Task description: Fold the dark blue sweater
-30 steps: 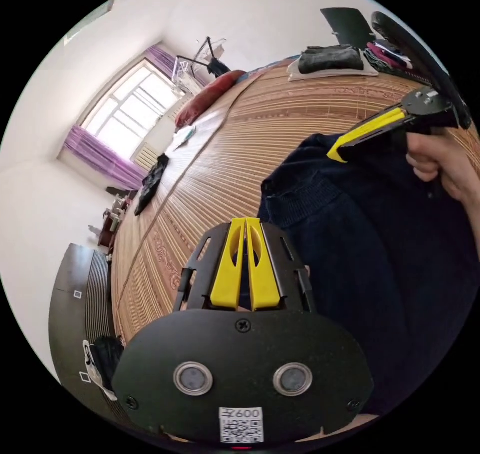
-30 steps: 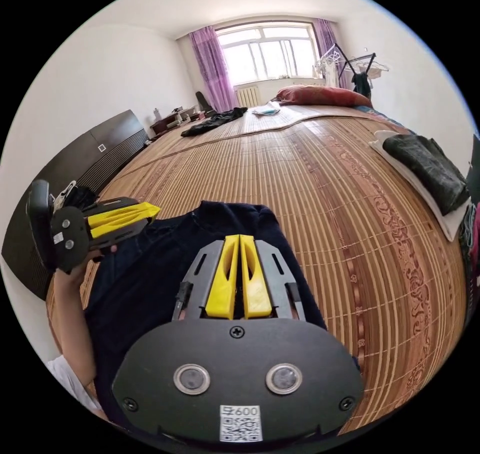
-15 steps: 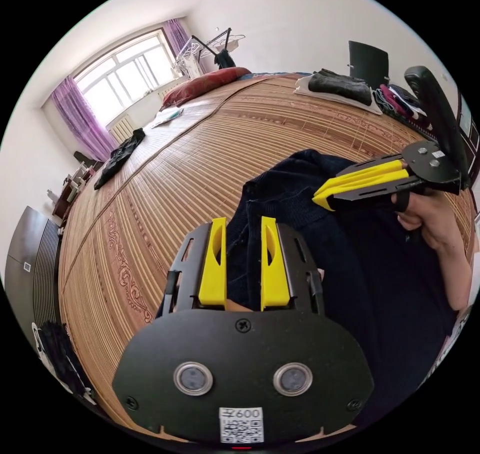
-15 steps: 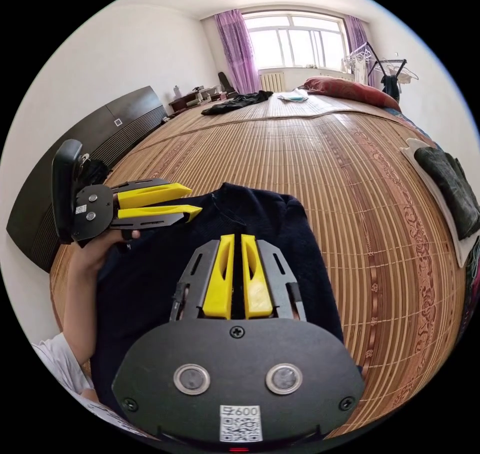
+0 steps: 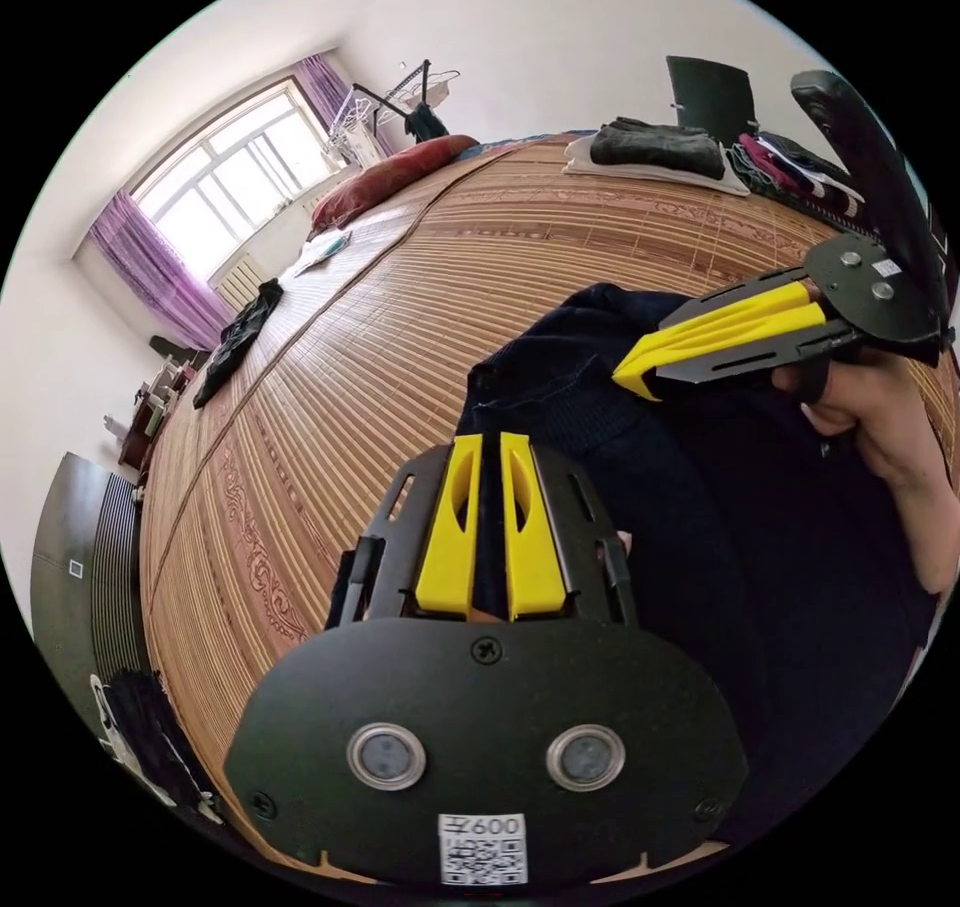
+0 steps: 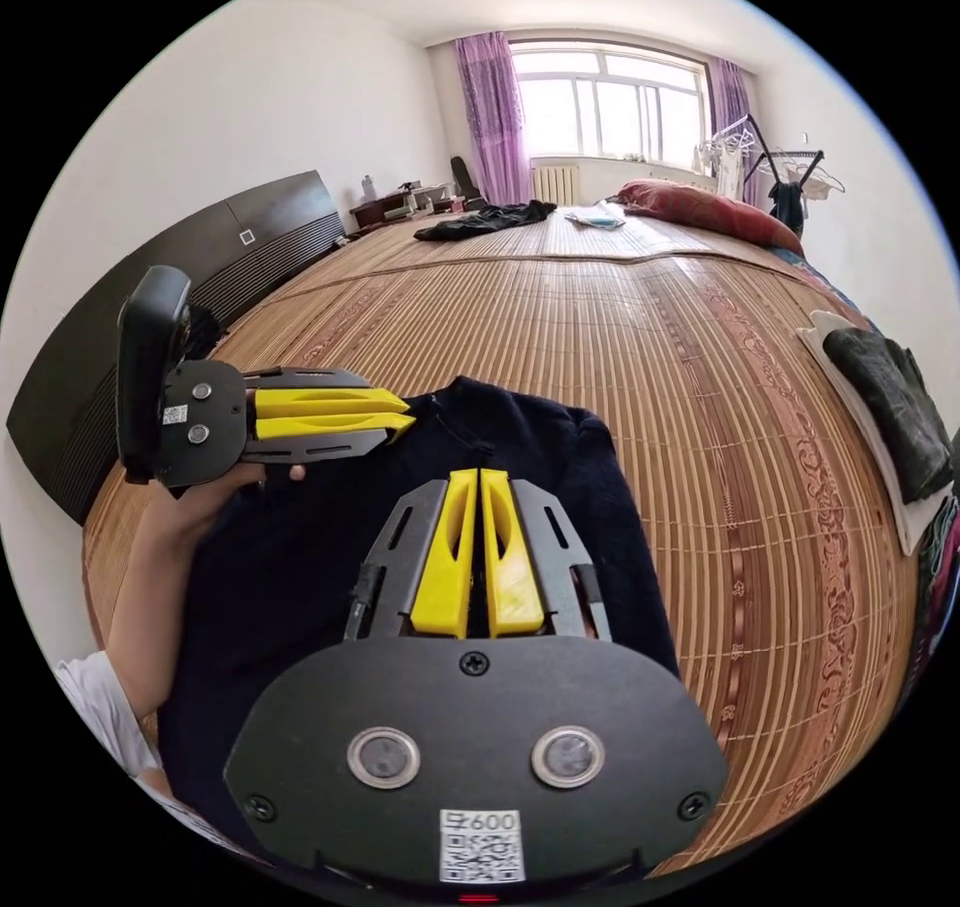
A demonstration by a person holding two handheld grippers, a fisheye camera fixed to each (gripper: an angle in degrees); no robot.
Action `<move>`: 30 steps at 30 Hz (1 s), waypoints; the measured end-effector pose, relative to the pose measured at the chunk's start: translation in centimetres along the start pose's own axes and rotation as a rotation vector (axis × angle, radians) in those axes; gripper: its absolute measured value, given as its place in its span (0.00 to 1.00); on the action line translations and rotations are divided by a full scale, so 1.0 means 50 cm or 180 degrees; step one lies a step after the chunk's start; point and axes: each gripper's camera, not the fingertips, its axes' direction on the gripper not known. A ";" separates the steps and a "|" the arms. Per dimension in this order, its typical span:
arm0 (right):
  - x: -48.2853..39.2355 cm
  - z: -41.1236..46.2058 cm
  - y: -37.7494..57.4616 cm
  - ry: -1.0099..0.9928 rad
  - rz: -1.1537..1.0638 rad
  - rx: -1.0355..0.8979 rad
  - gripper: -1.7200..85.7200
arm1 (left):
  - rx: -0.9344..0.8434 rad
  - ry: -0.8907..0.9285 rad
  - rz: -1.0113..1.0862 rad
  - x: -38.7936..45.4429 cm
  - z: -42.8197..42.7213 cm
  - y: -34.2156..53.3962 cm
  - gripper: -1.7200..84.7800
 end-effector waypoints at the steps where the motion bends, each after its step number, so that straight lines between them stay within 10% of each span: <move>1: 0.003 0.001 0.002 -0.0034 0.0029 0.0009 0.01 | 0.0015 0.0039 -0.0014 0.001 -0.003 0.000 0.05; 30: -0.047 0.108 0.056 0.0737 0.0079 -0.0175 0.01 | 0.0042 -0.0695 0.0270 0.182 -0.078 -0.045 0.07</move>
